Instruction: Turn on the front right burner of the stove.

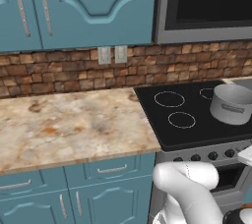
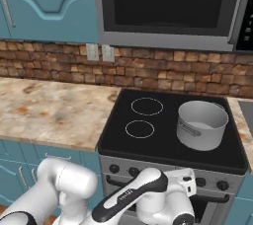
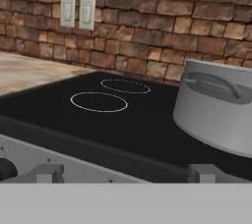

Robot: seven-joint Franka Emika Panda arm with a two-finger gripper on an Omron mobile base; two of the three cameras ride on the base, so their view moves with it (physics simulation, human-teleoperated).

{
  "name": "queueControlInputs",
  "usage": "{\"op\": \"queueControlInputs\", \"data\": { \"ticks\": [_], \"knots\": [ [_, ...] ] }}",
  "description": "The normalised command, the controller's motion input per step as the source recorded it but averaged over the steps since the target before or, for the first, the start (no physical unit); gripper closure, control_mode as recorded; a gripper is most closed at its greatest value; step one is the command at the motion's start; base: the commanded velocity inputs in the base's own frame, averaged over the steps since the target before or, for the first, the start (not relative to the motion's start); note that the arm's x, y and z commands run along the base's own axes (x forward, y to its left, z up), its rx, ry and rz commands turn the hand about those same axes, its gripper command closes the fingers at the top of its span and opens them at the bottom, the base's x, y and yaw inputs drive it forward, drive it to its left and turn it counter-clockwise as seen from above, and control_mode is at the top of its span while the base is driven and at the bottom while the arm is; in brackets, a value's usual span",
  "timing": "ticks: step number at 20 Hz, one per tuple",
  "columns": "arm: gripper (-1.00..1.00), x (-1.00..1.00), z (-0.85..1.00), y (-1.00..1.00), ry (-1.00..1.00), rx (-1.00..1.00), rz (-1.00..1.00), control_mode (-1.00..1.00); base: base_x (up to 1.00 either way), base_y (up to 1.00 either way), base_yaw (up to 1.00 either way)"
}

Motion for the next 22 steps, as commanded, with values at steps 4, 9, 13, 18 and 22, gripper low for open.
{"op": "queueControlInputs", "data": {
  "ticks": [4,9,13,18,22],
  "knots": [
    [-1.00,0.00,-0.01,-0.12,0.00,0.02,0.00,-1.00,0.00,0.00,0.00],
    [-1.00,0.00,-0.18,-0.03,0.00,0.00,0.00,-1.00,0.00,0.00,0.00],
    [-1.00,0.00,-0.47,0.00,0.00,0.00,0.00,-1.00,0.00,0.00,0.00],
    [-1.00,0.00,-0.43,-0.02,0.00,0.01,0.00,-1.00,0.00,0.00,0.00],
    [-1.00,0.00,-0.29,-0.02,0.00,0.02,0.00,-1.00,0.00,0.00,0.00]
  ]
}}
